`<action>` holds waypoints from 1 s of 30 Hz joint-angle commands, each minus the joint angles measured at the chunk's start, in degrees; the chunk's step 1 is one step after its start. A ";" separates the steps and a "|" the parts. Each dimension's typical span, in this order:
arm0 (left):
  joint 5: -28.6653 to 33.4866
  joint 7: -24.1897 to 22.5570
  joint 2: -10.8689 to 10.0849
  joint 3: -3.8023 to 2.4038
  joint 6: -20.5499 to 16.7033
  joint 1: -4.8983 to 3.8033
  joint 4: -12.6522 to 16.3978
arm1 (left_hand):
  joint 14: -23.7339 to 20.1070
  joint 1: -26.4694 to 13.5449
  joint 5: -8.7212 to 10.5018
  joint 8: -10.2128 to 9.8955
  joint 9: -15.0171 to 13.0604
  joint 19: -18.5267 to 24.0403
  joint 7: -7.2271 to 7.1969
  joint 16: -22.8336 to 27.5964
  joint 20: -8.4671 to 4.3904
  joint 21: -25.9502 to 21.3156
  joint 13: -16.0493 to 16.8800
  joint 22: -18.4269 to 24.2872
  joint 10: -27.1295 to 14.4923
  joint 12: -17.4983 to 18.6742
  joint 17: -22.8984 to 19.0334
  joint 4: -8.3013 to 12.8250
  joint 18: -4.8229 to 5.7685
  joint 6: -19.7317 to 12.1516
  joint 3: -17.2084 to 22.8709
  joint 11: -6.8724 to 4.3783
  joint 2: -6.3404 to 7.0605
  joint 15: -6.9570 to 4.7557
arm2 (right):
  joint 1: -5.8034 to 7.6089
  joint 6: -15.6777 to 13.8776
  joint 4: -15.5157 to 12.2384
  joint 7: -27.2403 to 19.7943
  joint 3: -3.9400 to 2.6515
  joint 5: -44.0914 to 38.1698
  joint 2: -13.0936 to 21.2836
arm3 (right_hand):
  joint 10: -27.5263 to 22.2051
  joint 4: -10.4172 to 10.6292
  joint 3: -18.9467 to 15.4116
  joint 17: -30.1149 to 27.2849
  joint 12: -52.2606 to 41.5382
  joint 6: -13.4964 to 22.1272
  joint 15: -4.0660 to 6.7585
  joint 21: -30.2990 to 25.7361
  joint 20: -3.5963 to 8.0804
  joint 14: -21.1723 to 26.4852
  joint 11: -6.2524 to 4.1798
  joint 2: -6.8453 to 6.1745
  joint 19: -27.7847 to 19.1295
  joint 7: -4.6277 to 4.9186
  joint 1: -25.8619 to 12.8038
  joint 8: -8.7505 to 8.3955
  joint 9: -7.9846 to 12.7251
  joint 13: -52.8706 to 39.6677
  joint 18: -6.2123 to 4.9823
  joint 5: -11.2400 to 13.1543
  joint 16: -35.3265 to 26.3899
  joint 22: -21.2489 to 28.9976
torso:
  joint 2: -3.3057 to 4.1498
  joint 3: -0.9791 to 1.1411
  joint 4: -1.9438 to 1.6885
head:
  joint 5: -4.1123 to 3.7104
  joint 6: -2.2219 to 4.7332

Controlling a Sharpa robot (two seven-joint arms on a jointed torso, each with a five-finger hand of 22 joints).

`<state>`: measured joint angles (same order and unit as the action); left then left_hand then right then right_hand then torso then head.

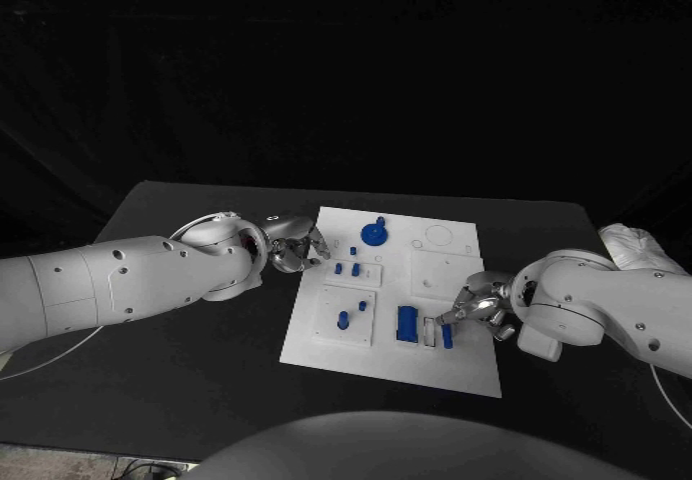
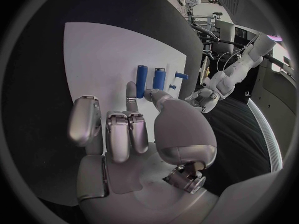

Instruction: Assemble the parts on the task board

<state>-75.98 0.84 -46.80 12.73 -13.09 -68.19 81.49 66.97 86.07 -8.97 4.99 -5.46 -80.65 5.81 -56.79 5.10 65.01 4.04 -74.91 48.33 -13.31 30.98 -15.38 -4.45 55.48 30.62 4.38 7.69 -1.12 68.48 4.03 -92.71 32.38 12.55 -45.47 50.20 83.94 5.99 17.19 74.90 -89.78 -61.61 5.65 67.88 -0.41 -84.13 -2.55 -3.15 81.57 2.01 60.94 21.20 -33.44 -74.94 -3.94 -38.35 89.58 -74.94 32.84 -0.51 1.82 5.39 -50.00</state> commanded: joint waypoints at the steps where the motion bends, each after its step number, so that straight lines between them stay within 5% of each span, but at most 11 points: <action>1: 0.23 0.13 0.10 -0.03 0.89 -0.01 0.10 | -0.35 0.28 -0.17 0.06 -0.05 0.23 -0.07 0.31 0.14 -0.34 -0.04 -8.67 0.49 0.25 -0.07 -0.05 -0.43 -0.39 0.33 -0.02 -0.21 0.21 | -0.20 2.01 0.46 0.55 0.02 3.13 -0.43 | 6.06 -3.17 3.53 14.12 -0.22 1.31 0.30 -0.56 -0.08 -5.59 -0.26 0.22 -0.12 -0.71 -0.12 -0.34 -0.09 -15.06 -0.80 0.07 -0.32 -8.65 | 0.00 0.07 -0.02 | 0.11 0.00; 30: 0.25 0.48 0.29 -0.03 1.41 -0.01 -0.05 | -0.40 0.23 -0.17 0.03 -0.04 0.41 -0.09 0.34 0.16 -0.78 -0.04 -8.55 0.58 0.26 -0.10 -0.08 -0.50 -0.47 0.36 0.06 -0.21 0.25 | -0.51 0.79 1.93 0.43 0.03 4.67 -2.20 | 6.06 -2.10 3.86 13.17 -0.22 2.10 -0.10 -2.30 -0.46 -5.27 0.16 1.14 -0.82 -0.28 -2.28 -1.54 -1.49 -15.06 -1.08 3.05 -1.08 -8.25 | 0.00 0.05 0.00 | 0.23 0.00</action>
<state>-75.95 1.20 -46.64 12.72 -12.56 -68.19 81.37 66.77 86.07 -8.97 4.99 -5.45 -80.65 5.81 -56.79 5.09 64.56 4.04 -74.90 48.54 -13.31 30.94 -15.38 -4.45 55.48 30.62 4.59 7.69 -0.92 68.04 4.57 -90.79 32.89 12.56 -41.11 48.07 83.94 5.12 19.49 74.93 -89.78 -59.81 5.65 65.89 -0.83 -84.12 -2.55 -2.06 81.15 1.76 59.01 19.87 -34.88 -74.92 -3.94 -35.43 88.69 -74.93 32.84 -0.45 1.85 5.61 -50.00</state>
